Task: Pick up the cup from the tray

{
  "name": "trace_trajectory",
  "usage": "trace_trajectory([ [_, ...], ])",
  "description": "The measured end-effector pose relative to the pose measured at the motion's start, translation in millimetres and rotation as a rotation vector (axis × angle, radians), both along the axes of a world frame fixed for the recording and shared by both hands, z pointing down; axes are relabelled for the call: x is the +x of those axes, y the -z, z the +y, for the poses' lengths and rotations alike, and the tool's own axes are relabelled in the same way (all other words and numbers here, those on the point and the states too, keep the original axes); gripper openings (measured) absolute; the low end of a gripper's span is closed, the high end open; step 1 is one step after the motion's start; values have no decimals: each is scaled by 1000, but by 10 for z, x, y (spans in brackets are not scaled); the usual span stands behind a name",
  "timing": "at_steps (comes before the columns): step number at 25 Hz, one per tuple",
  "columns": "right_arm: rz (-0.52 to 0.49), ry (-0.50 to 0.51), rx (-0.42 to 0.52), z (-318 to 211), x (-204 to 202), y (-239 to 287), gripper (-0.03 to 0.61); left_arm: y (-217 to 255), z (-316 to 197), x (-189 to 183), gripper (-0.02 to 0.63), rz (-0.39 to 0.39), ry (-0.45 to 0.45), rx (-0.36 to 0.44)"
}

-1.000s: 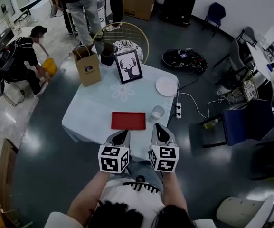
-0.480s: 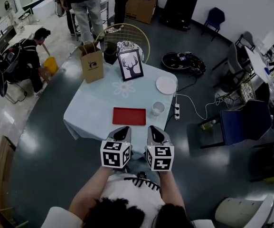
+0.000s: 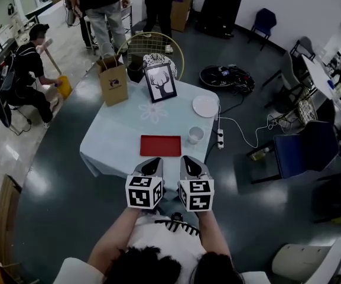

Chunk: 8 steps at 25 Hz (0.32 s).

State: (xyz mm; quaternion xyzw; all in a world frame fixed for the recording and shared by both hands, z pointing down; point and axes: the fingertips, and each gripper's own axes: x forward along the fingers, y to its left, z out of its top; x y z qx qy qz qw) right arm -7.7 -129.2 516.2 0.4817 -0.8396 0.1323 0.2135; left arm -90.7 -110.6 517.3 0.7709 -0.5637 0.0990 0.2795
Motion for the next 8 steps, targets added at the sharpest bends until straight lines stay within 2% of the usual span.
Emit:
trace_trajectory([
  [8,1,-2,-15,-66,36,-60,25,-7,-71,75,0,-27,-21,7],
])
